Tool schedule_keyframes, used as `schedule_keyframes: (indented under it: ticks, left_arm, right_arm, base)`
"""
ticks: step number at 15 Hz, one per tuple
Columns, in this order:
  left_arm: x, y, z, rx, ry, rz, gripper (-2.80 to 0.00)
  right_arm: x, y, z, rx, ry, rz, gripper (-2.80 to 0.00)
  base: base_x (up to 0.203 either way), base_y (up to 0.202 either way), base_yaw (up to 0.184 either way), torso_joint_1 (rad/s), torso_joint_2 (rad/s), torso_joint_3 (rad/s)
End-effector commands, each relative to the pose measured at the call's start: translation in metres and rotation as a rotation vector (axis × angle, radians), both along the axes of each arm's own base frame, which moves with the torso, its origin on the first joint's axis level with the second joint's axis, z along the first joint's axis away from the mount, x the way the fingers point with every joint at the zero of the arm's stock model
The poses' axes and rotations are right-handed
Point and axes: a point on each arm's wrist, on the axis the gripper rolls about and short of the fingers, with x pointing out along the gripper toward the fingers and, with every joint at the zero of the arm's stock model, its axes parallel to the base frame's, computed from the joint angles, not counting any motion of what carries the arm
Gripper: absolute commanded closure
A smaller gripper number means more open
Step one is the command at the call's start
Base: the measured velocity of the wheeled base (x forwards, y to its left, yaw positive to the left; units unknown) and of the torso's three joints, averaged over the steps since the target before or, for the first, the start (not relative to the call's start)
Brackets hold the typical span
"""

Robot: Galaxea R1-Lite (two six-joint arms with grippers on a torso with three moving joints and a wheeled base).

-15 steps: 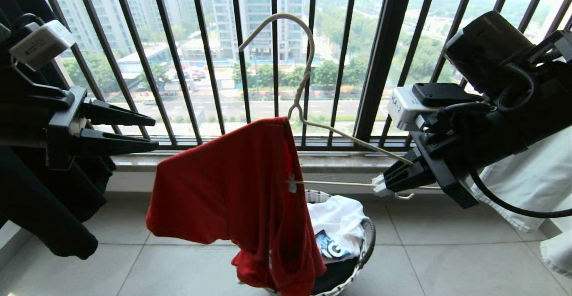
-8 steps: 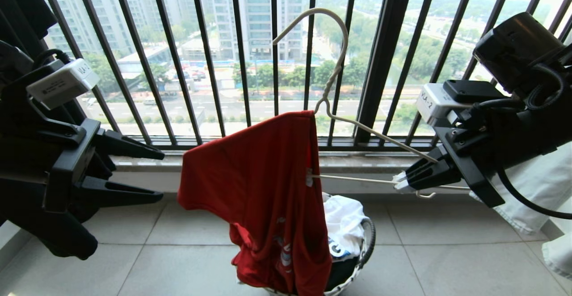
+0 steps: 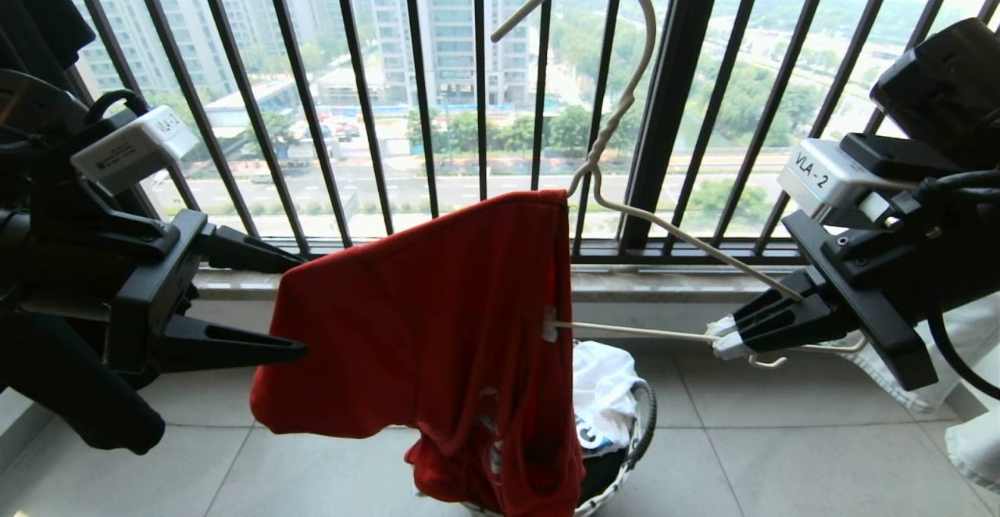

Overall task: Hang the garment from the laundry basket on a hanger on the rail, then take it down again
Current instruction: Hang the clothes on the clothes rack

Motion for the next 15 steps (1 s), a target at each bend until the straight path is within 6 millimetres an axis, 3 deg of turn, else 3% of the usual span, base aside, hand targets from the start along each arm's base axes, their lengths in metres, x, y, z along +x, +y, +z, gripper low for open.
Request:
schedule_keyframes:
  ticks: [1, 5, 8, 15]
  left_arm:
    - [0.002, -0.003, 0.001, -0.014, -0.022, -0.025, -2.80]
    - [0.004, -0.005, 0.015, -0.021, -0.087, -0.039, -2.80]
    - [0.024, -0.007, 0.011, 0.014, -0.106, -0.012, -2.80]
    - [0.014, -0.036, 0.020, -0.057, -0.134, -0.193, -2.80]
  right_arm:
    - [-0.004, -0.001, -0.001, 0.003, 0.004, 0.011, 0.00]
    - [-0.001, -0.002, -0.007, -0.014, 0.014, 0.010, 0.00]
    - [-0.002, -0.005, -0.004, -0.042, -0.032, -0.006, 0.00]
    - [-0.008, -0.015, 0.004, 0.044, -0.055, 0.016, 0.00]
  base:
    - [0.000, 0.000, 0.000, 0.000, 0.00, 0.000]
    - [0.000, 0.000, 0.000, 0.000, 0.00, 0.000]
    - [0.000, 0.000, 0.000, 0.000, 0.00, 0.000]
    - [0.000, 0.000, 0.000, 0.000, 0.00, 0.000]
